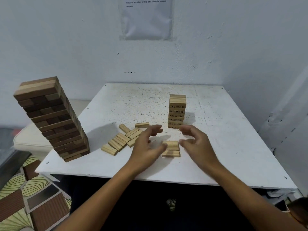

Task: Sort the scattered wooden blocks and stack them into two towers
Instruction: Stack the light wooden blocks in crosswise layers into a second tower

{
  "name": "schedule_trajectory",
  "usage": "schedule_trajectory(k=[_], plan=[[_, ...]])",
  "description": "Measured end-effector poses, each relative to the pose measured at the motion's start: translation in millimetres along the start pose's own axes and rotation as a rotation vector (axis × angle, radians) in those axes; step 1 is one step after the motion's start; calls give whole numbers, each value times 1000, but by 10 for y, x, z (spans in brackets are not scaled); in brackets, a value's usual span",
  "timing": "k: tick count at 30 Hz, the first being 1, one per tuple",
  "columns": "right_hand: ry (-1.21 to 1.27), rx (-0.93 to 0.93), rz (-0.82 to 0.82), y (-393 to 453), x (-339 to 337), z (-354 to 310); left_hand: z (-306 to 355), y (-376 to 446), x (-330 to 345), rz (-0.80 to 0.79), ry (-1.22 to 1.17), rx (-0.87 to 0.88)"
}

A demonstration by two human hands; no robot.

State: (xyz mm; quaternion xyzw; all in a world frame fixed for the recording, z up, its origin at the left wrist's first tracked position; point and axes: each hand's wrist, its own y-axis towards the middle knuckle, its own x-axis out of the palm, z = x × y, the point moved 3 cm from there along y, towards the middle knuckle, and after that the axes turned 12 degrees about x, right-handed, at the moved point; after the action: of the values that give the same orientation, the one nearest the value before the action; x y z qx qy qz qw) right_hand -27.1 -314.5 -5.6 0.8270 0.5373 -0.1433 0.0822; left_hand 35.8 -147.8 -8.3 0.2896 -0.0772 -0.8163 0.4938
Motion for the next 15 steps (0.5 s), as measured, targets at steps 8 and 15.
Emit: schedule_trajectory(k=[8,15], plan=[[-406,-12,-296,143,-119,167,-151,112,-99,-322,276,97],[-408,-52,-264,166,-96,178,-152,136,-85,-304,263,105]])
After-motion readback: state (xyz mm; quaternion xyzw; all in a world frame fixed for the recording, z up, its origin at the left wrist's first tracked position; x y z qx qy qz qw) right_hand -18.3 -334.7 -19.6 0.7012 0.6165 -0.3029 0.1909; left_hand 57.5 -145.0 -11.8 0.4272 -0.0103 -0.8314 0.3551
